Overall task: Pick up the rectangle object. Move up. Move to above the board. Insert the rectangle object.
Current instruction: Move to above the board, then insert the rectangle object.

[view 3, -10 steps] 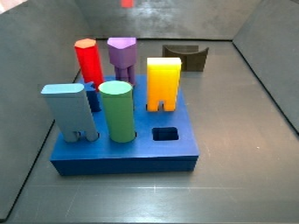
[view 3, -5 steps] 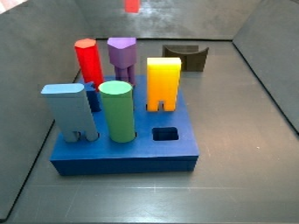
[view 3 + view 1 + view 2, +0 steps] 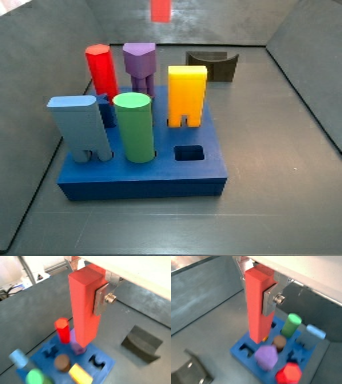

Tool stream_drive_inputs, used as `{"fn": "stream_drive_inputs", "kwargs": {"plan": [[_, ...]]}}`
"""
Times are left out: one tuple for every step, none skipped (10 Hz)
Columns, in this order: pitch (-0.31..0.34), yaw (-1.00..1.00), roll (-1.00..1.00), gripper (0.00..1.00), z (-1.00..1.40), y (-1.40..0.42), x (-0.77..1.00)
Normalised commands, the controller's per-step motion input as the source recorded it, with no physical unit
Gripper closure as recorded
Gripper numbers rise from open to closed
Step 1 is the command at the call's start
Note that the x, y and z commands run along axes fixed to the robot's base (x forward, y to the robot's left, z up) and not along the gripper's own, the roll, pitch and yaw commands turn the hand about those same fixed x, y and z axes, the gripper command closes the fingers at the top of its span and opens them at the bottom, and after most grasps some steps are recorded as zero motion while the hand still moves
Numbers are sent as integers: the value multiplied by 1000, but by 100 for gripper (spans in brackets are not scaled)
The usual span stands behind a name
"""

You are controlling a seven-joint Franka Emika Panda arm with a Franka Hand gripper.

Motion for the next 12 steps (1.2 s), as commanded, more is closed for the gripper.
{"fn": "stream_drive_inputs", "kwargs": {"plan": [[130,3,12,100,113,-542,208],[120,11,17,100,84,-378,166],[96,11,21,100,56,-234,114],[0,0,0,100,0,-29,0],[0,-80,0,100,0,297,-206],[0,-877,7,100,0,0,-306],[0,-1000,0,100,-169,0,0],[-4,-1000,0,100,-220,0,0],[-13,-1000,-3,100,-180,-11,0],[-13,-1000,-10,100,-177,-11,0],[0,-1000,-29,100,-146,-66,0],[0,-946,-60,100,-60,-177,0]]}}
